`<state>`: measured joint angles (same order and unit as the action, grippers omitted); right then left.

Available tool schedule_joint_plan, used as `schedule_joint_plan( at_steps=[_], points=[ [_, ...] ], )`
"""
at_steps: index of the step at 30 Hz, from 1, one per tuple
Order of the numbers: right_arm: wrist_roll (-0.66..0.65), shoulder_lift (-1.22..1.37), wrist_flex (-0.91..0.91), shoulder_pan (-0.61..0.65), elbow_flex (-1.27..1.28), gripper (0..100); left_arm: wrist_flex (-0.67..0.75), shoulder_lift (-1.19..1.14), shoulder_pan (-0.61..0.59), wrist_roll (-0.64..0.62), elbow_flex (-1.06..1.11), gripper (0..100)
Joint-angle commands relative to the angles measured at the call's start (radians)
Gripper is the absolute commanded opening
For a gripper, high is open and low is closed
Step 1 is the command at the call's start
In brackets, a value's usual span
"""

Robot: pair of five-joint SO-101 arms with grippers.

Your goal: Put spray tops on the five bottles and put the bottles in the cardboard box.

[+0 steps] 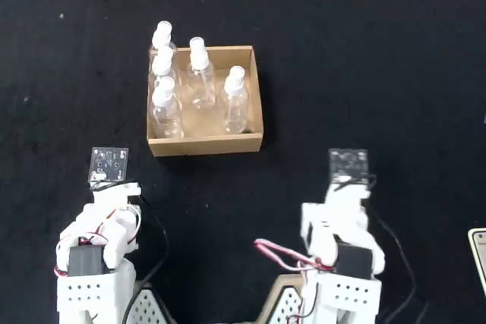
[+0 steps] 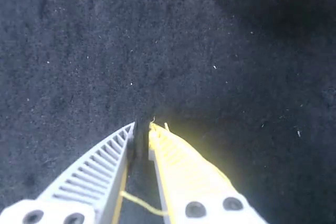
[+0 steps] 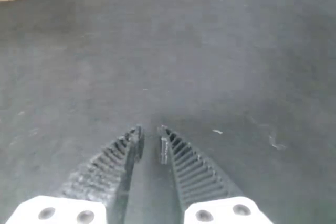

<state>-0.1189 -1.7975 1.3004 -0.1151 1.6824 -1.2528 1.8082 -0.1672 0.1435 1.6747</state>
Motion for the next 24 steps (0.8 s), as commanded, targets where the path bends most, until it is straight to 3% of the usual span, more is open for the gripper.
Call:
schedule_joint_plan(
  at_steps=[1, 24],
  points=[
    [-0.006, -0.097, 0.006, 0.129, 0.001, 1.5, -0.02, 0.014, -0.001, 0.008, 0.025, 3],
    [-0.006, -0.097, 0.006, 0.164, 0.001, 1.5, -0.02, 0.014, -0.002, 0.006, 0.025, 3]
  ],
)
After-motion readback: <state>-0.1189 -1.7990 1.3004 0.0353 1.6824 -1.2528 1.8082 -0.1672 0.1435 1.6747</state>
